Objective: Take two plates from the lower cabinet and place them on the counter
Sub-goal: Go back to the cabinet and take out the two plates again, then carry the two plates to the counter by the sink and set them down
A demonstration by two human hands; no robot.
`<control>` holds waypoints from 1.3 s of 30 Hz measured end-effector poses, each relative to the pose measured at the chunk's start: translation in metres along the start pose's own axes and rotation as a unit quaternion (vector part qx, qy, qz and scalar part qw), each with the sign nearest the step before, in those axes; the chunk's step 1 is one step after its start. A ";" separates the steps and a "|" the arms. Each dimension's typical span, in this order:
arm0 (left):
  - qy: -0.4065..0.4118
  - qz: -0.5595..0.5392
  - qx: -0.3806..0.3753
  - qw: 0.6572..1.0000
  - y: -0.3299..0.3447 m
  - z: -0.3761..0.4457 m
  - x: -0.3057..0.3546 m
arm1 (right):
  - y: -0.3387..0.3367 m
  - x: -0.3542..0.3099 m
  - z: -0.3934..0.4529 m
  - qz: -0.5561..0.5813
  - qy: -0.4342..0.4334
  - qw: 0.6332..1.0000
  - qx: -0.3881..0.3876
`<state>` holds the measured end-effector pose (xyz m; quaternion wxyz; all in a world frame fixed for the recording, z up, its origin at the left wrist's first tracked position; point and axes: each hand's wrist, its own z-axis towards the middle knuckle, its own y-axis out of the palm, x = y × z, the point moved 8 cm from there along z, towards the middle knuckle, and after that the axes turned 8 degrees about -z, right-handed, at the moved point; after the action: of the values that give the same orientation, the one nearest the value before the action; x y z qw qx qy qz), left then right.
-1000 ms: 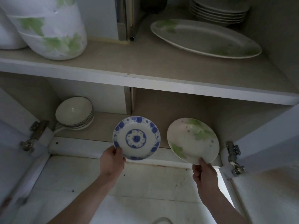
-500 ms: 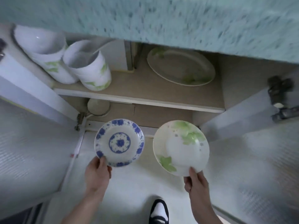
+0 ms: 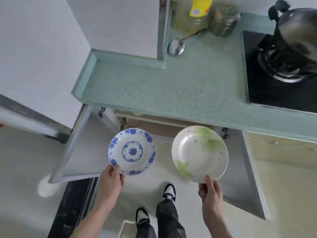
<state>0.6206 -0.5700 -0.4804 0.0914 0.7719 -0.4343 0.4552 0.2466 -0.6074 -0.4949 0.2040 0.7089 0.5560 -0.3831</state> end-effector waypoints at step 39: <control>0.190 0.042 -0.330 0.924 0.311 -0.400 0.176 | -0.446 -0.166 -0.158 0.145 -0.202 0.923 0.292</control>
<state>0.1741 -0.6475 -0.1943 0.4024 0.5787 -0.5661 0.4274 -0.1392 -0.4665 -0.2078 0.1494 0.7174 0.2571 -0.6300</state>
